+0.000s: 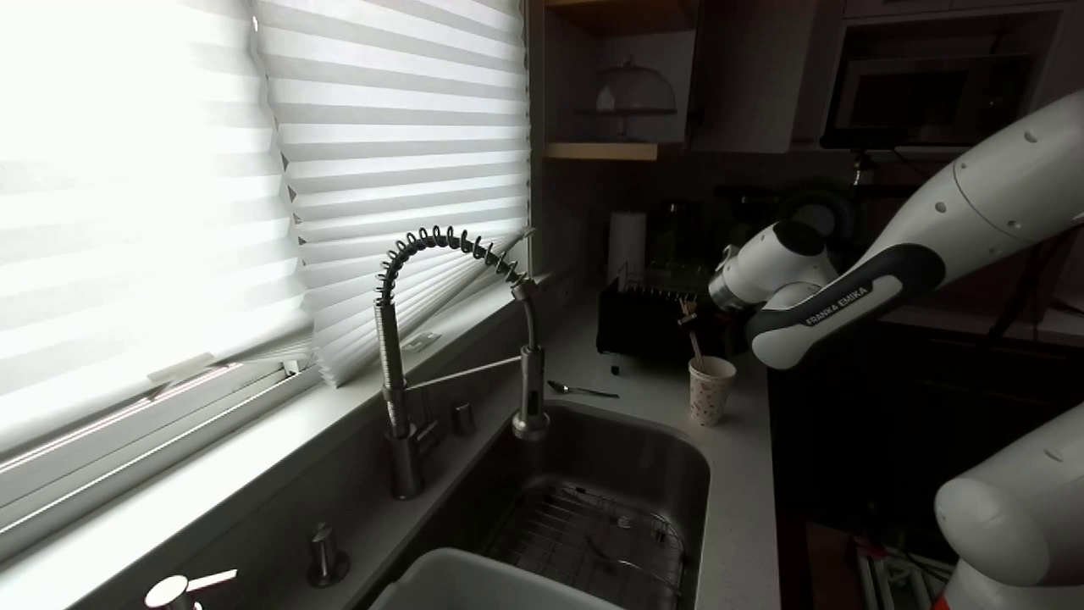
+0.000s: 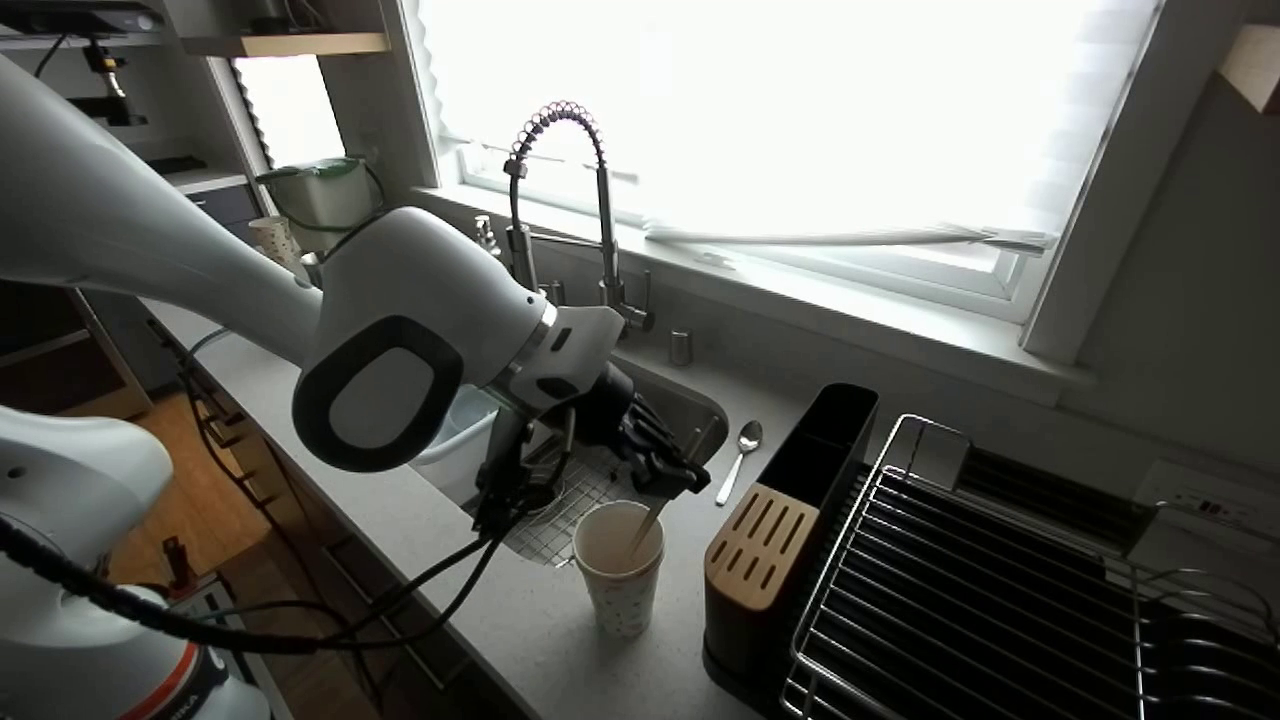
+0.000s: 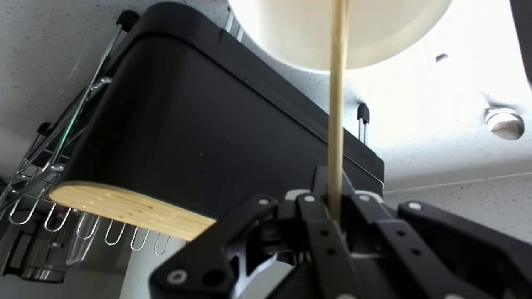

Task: Pick up the styrofoam cup with straws and stack it in the empty styrofoam cup, remove the straws styrofoam cup and place it in the dishes drying rack

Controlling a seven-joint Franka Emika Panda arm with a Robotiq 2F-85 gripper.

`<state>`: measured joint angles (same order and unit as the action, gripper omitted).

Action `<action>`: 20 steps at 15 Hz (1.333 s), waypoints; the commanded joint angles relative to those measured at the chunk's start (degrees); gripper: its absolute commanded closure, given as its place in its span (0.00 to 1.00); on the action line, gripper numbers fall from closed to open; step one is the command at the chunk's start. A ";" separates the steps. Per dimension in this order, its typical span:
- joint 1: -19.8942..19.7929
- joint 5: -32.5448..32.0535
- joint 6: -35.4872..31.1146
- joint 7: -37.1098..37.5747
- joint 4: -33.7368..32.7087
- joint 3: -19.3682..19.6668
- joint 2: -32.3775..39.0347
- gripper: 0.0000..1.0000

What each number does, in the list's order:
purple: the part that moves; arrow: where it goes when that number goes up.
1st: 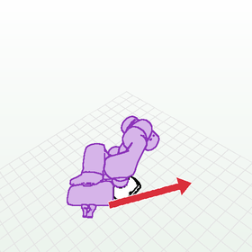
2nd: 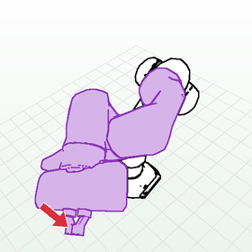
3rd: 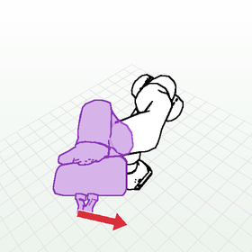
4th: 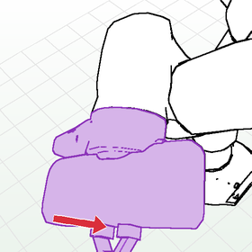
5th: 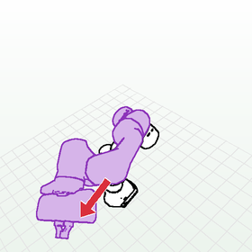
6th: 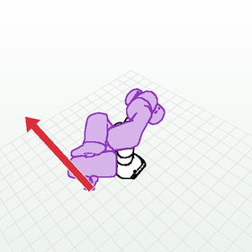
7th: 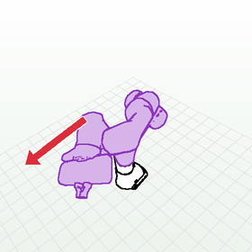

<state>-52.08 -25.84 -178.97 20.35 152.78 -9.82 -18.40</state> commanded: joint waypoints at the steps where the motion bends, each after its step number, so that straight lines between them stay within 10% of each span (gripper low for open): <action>1: 1.38 0.76 1.35 -0.11 0.82 0.68 -3.36 0.99; 20: 2.84 6.56 12.02 -2.98 0.15 2.50 -18.76 0.96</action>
<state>-48.68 -20.80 -166.93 18.56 152.92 -6.64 -37.06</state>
